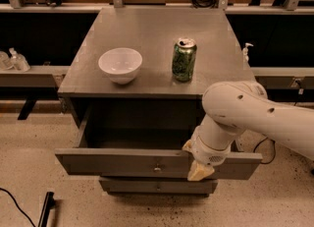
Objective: Open top drawer
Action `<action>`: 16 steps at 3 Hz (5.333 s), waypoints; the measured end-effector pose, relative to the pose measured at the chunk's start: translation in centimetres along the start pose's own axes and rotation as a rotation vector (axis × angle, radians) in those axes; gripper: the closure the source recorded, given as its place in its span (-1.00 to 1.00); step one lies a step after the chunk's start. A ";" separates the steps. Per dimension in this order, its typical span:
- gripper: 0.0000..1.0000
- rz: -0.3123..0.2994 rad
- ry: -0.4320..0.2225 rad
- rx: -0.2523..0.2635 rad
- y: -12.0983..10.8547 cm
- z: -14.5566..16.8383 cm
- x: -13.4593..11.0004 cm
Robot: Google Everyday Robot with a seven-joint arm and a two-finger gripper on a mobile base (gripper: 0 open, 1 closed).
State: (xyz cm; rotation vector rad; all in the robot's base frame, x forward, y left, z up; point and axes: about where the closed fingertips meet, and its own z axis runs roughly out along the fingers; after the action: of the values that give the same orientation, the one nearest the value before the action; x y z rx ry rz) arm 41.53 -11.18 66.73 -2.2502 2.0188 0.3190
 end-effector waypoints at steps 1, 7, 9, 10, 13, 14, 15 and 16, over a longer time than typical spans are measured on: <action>0.76 0.000 0.000 0.000 0.1 -0.8 -0.2; -1.00 -0.109 0.034 0.063 -0.6 -10.5 -4.2; -0.19 -0.030 0.064 0.105 -4.6 -9.2 -0.9; 0.28 0.027 0.078 0.128 -5.7 -7.5 1.2; 1.00 0.151 -0.031 0.038 -5.4 2.1 3.9; 1.00 0.134 -0.070 -0.021 -3.5 3.1 2.0; 1.00 0.087 -0.081 -0.079 -0.8 2.6 -0.4; 1.00 0.067 -0.096 -0.137 1.4 2.3 -1.5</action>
Offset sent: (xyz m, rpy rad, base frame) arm -0.0425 0.0374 0.0858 0.1276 0.0952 0.2619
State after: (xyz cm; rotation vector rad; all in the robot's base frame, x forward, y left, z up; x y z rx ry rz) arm 39.83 -9.36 64.93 -2.1993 2.0845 0.5770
